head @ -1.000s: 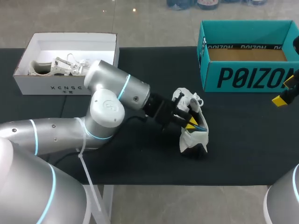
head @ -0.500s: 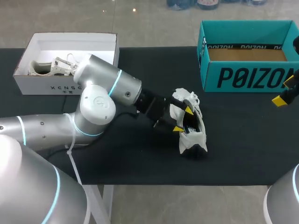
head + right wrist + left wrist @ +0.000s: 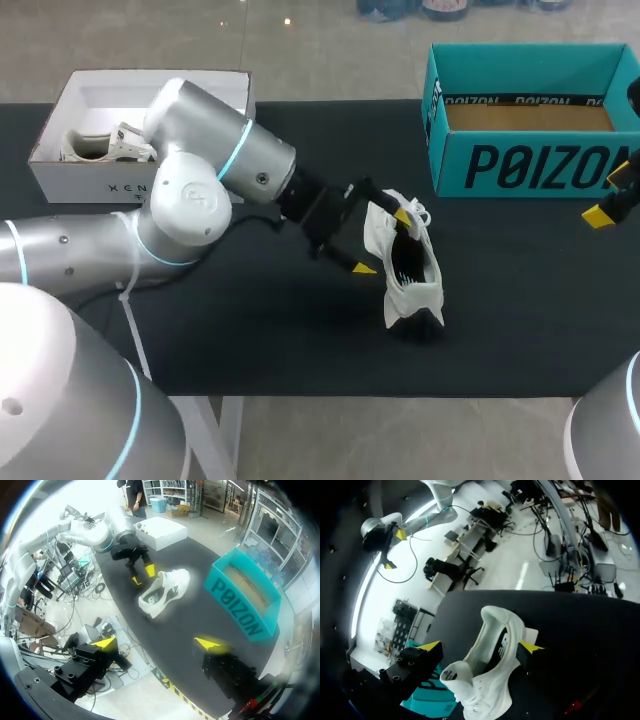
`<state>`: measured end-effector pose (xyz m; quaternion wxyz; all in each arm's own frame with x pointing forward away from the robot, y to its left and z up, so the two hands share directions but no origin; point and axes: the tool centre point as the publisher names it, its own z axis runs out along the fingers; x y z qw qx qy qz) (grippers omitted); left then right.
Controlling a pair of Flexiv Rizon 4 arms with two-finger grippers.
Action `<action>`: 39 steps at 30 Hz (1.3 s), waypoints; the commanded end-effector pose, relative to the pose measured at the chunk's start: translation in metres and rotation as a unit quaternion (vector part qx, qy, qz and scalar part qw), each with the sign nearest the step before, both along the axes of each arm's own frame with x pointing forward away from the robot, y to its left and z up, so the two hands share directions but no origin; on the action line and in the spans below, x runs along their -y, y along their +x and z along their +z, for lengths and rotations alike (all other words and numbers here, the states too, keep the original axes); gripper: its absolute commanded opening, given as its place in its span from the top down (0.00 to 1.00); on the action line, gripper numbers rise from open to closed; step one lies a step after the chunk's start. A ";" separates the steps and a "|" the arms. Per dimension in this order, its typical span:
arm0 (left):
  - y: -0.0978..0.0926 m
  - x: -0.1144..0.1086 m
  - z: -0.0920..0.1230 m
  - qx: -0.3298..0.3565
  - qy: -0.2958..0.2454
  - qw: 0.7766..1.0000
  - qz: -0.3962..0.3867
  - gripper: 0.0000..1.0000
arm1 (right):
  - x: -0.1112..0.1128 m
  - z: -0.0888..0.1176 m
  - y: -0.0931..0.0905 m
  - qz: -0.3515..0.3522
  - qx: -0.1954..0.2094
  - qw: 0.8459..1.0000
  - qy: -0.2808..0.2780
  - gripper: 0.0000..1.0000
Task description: Take the shoe out of the shoebox, open the shoe tongue, remove and reinsert the insole, then place the shoe into the shoebox
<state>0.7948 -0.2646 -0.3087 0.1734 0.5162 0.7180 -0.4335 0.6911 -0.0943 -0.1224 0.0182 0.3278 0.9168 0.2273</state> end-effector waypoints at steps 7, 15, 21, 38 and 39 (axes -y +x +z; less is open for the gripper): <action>0.004 -0.004 0.016 0.017 0.164 0.982 -0.087 0.00 | -0.001 0.000 0.003 0.000 -0.003 1.000 -0.001 0.00; 0.004 -0.004 0.016 0.017 0.164 0.982 -0.087 0.00 | -0.001 0.000 0.003 0.000 -0.003 1.000 -0.001 0.00; 0.004 -0.004 0.016 0.017 0.164 0.982 -0.087 0.00 | -0.001 0.000 0.003 0.000 -0.003 1.000 -0.001 0.00; 0.006 0.029 0.001 0.027 0.315 0.941 -0.119 0.00 | -0.001 0.000 0.003 0.000 -0.003 1.000 -0.001 0.00; 0.006 0.030 -0.001 0.027 0.317 0.941 -0.118 0.00 | -0.001 0.000 0.003 0.000 -0.003 1.000 -0.001 0.00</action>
